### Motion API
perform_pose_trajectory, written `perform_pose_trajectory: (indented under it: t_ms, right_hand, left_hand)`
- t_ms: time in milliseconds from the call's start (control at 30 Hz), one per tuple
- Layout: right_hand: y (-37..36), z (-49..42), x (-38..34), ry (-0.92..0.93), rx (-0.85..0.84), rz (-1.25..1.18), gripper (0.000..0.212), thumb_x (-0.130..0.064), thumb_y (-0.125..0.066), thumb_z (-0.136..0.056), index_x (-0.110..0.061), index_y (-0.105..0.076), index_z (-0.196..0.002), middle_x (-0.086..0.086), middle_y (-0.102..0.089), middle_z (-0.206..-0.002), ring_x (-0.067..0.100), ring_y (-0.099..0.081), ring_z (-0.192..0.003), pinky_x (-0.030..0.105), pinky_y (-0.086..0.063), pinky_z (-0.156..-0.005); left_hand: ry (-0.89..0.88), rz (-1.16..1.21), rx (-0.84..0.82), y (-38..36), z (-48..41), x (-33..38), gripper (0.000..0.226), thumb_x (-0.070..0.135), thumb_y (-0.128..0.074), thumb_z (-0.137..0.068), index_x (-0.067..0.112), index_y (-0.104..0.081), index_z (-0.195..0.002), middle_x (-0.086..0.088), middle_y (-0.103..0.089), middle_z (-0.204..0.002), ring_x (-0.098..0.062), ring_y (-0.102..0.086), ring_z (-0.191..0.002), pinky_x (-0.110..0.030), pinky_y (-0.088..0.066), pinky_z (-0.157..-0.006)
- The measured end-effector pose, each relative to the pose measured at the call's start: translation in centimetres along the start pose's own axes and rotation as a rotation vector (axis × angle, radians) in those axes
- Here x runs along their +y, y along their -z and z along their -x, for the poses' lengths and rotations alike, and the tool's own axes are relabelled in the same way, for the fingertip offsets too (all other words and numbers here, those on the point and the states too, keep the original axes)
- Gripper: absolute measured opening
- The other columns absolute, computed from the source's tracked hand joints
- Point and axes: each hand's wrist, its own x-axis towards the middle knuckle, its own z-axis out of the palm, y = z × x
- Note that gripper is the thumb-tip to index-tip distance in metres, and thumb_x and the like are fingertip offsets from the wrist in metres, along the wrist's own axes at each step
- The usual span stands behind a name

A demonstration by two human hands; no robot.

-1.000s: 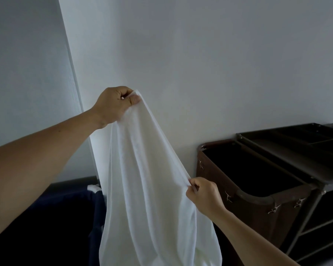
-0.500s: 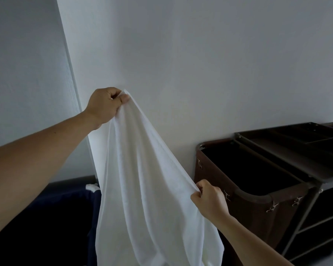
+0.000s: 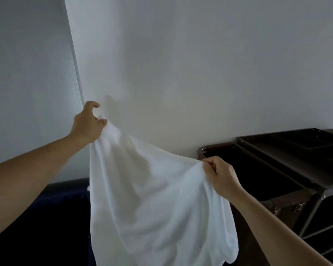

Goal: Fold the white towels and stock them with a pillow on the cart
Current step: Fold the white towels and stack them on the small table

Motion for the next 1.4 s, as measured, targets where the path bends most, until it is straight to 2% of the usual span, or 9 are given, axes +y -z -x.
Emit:
perform_pose_trajectory:
  t_ms: [133, 233, 400, 533, 767, 967, 1133, 1300, 1400]
  right_hand:
    - [-0.4, -1.4, -4.7, 0.198, -0.2, 0.09, 0.012, -0.034, -0.053, -0.1, -0.041, -0.058, -0.092, -0.026, -0.062, -0.079, -0.009, -0.059, -0.082, 0.008, -0.041, -0.065]
    - [-2.0, -1.8, -7.3, 0.326, -0.327, 0.173, 0.015, -0.036, -0.047, -0.102, -0.035, -0.062, -0.103, -0.021, -0.066, -0.089, 0.005, -0.061, -0.087, 0.025, -0.048, -0.079]
    - [-3.1, -2.3, -8.9, 0.319, -0.324, 0.139, 0.018, -0.034, -0.05, -0.101, -0.029, -0.066, -0.11, -0.006, -0.071, -0.099, 0.015, -0.064, -0.092, 0.032, -0.051, -0.082]
    - [-3.5, -2.2, -8.7, 0.272, -0.273, 0.004, 0.013, -0.029, -0.055, -0.1, -0.039, -0.055, -0.091, -0.014, -0.067, -0.093, 0.002, -0.062, -0.089, 0.021, -0.047, -0.074]
    - [-3.3, -2.4, -8.6, 0.245, -0.262, -0.028, 0.021, -0.03, -0.058, -0.097, -0.043, -0.052, -0.083, -0.016, -0.065, -0.084, -0.008, -0.059, -0.08, 0.008, -0.042, -0.063]
    - [-2.7, -2.1, -6.6, 0.113, -0.234, 0.206, 0.021, -0.027, -0.061, -0.082, -0.033, -0.048, -0.097, -0.013, -0.059, -0.085, 0.011, -0.059, -0.077, 0.027, -0.046, -0.064]
    - [-2.6, -0.7, -4.1, -0.055, -0.254, 0.283, 0.022, -0.02, -0.061, -0.082, -0.025, -0.041, -0.075, -0.008, -0.052, -0.075, 0.008, -0.049, -0.063, 0.023, -0.031, -0.049]
    - [-2.6, 2.4, -2.7, 0.158, -0.187, 0.282, 0.017, -0.022, -0.063, -0.085, -0.031, -0.05, -0.092, -0.023, -0.045, -0.078, -0.006, -0.045, -0.07, 0.008, -0.03, -0.058]
    - [-2.6, 3.4, -2.2, 0.317, -0.357, 0.336, 0.019, -0.033, -0.058, -0.081, -0.031, -0.057, -0.101, -0.023, -0.044, -0.076, -0.004, -0.042, -0.076, 0.01, -0.028, -0.075]
  left_hand:
    - [-0.289, -0.038, -0.236, -2.0, 4.5, 2.7, 0.021, 0.009, -0.061, -0.093, 0.018, -0.07, -0.11, 0.0, -0.068, -0.074, -0.014, -0.059, -0.066, -0.005, -0.04, -0.064]
    - [-0.413, 0.024, -0.469, -3.5, 7.5, 6.1, 0.026, 0.003, -0.057, -0.092, 0.016, -0.078, -0.103, 0.006, -0.074, -0.102, -0.004, -0.062, -0.092, 0.007, -0.033, -0.076]
    - [-0.325, 0.16, -0.701, -3.8, 9.8, 7.4, 0.034, 0.007, -0.05, -0.094, 0.02, -0.077, -0.111, 0.008, -0.074, -0.11, -0.003, -0.065, -0.101, -0.014, -0.049, -0.091]
    - [-0.336, 0.046, -0.829, -3.8, 10.1, 6.5, 0.025, 0.032, -0.057, -0.096, 0.027, -0.073, -0.114, 0.013, -0.07, -0.095, 0.003, -0.063, -0.084, -0.013, -0.046, -0.072]
    - [-0.47, -0.031, -0.7, -5.1, 10.4, 6.2, 0.026, 0.039, -0.061, -0.097, 0.022, -0.074, -0.111, 0.023, -0.06, -0.084, 0.018, -0.053, -0.076, -0.002, -0.038, -0.071]
    - [-0.531, -0.098, -0.458, -4.8, 8.7, 7.3, 0.027, 0.023, -0.055, -0.099, 0.003, -0.072, -0.096, -0.008, -0.069, -0.091, -0.023, -0.061, -0.087, -0.032, -0.043, -0.08]
    - [-0.415, -0.135, -0.25, -3.5, 5.1, 7.8, 0.029, 0.016, -0.053, -0.095, -0.004, -0.066, -0.078, -0.015, -0.067, -0.075, -0.032, -0.061, -0.077, -0.04, -0.046, -0.072]
    - [-0.332, -0.163, -0.172, -3.3, 3.1, 7.0, 0.032, 0.016, -0.049, -0.095, -0.006, -0.067, -0.079, -0.018, -0.069, -0.079, -0.034, -0.063, -0.079, -0.043, -0.05, -0.075]
    - [-0.289, -0.174, -0.169, -3.7, 2.9, 6.3, 0.033, 0.014, -0.048, -0.094, -0.009, -0.063, -0.075, -0.021, -0.068, -0.078, -0.037, -0.062, -0.077, -0.043, -0.048, -0.071]
